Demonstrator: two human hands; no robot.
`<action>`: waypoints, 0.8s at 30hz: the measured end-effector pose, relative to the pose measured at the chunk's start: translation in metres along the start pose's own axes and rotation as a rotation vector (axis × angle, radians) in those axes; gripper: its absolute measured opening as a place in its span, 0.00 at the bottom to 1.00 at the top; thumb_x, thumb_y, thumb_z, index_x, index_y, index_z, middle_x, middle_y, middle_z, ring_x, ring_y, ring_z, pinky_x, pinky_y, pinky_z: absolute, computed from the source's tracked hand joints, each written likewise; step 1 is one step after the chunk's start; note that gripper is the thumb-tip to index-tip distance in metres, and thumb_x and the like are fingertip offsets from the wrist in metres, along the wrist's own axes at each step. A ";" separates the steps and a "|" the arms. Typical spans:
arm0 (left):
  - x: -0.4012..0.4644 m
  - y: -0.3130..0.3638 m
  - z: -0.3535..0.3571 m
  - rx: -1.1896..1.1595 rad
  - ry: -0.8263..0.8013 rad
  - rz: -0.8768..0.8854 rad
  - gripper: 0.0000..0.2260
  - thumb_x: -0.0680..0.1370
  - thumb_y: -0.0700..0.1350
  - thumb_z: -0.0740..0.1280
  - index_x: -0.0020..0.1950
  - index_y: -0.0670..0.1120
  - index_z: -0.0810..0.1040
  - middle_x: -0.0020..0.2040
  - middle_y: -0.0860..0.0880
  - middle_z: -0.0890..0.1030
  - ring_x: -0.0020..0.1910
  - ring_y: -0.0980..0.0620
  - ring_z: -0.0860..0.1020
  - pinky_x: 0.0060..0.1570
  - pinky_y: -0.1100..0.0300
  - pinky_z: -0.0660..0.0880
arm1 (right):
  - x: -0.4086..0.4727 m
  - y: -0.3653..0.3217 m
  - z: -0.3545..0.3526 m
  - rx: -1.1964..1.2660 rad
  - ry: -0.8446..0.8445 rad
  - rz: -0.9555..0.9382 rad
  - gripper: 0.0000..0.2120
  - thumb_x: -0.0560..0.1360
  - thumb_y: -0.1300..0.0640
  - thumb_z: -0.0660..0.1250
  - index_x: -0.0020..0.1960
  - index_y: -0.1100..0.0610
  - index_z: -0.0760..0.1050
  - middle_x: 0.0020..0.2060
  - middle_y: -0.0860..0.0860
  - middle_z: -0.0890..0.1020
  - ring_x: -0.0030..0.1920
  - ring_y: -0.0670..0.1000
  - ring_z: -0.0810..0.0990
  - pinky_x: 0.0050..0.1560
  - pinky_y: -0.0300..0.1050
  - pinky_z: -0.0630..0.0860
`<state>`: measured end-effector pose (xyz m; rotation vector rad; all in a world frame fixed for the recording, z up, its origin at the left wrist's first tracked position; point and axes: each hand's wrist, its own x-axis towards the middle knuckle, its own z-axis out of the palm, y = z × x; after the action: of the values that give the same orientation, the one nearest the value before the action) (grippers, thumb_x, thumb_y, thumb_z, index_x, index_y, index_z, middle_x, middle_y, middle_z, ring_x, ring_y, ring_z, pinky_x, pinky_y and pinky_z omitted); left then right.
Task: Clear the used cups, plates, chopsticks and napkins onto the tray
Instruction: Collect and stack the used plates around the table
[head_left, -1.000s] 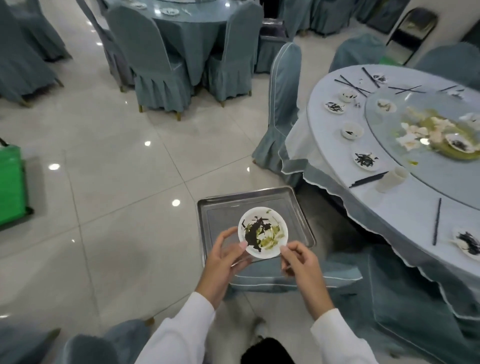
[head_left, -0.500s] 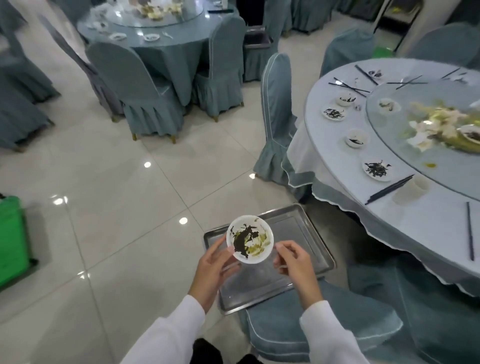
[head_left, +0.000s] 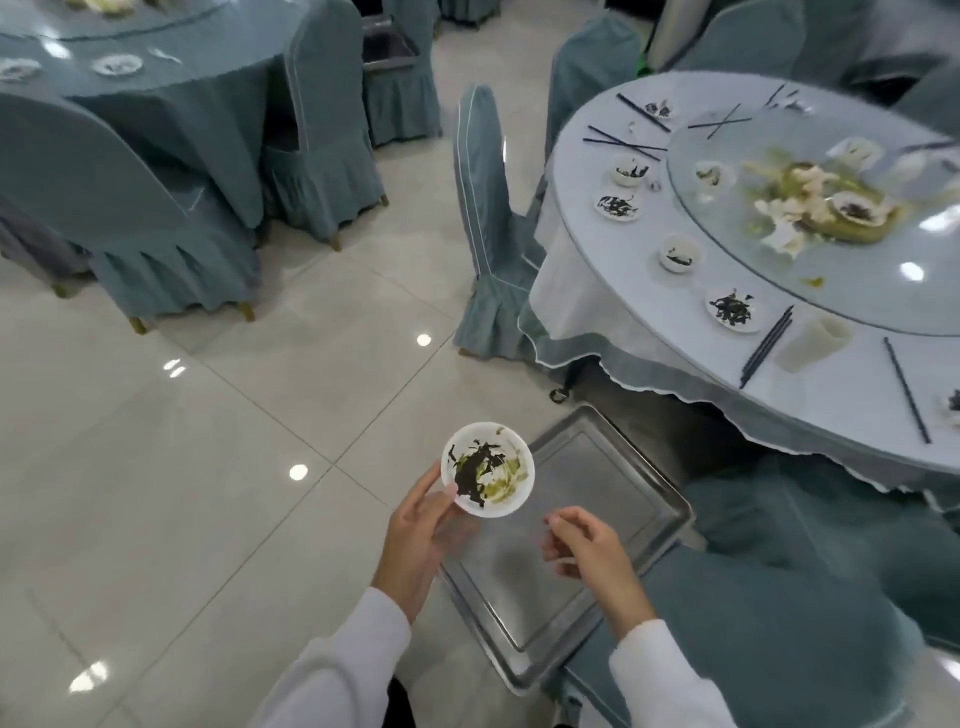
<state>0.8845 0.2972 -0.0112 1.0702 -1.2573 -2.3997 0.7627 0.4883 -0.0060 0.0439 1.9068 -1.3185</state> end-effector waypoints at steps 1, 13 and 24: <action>0.009 0.013 -0.015 0.007 -0.018 -0.010 0.17 0.83 0.44 0.69 0.72 0.54 0.79 0.64 0.45 0.85 0.63 0.44 0.84 0.60 0.48 0.83 | 0.000 -0.007 0.018 0.007 0.011 0.021 0.07 0.85 0.57 0.66 0.57 0.59 0.81 0.43 0.57 0.86 0.40 0.49 0.85 0.42 0.43 0.79; 0.070 0.135 -0.141 0.049 -0.057 -0.010 0.16 0.83 0.48 0.69 0.70 0.58 0.80 0.63 0.48 0.85 0.63 0.46 0.84 0.59 0.49 0.83 | 0.036 -0.116 0.170 0.012 0.012 0.009 0.07 0.85 0.59 0.65 0.57 0.60 0.80 0.41 0.55 0.85 0.40 0.51 0.81 0.42 0.42 0.76; 0.159 0.186 -0.152 0.100 -0.091 -0.064 0.16 0.83 0.47 0.69 0.71 0.54 0.79 0.62 0.46 0.86 0.62 0.45 0.84 0.63 0.43 0.81 | 0.121 -0.154 0.200 0.091 0.059 -0.002 0.08 0.84 0.57 0.66 0.59 0.59 0.82 0.43 0.54 0.88 0.39 0.48 0.84 0.42 0.43 0.79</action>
<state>0.8544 0.0109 -0.0002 1.0552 -1.4075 -2.4818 0.7290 0.2106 0.0103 0.1278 1.8950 -1.4192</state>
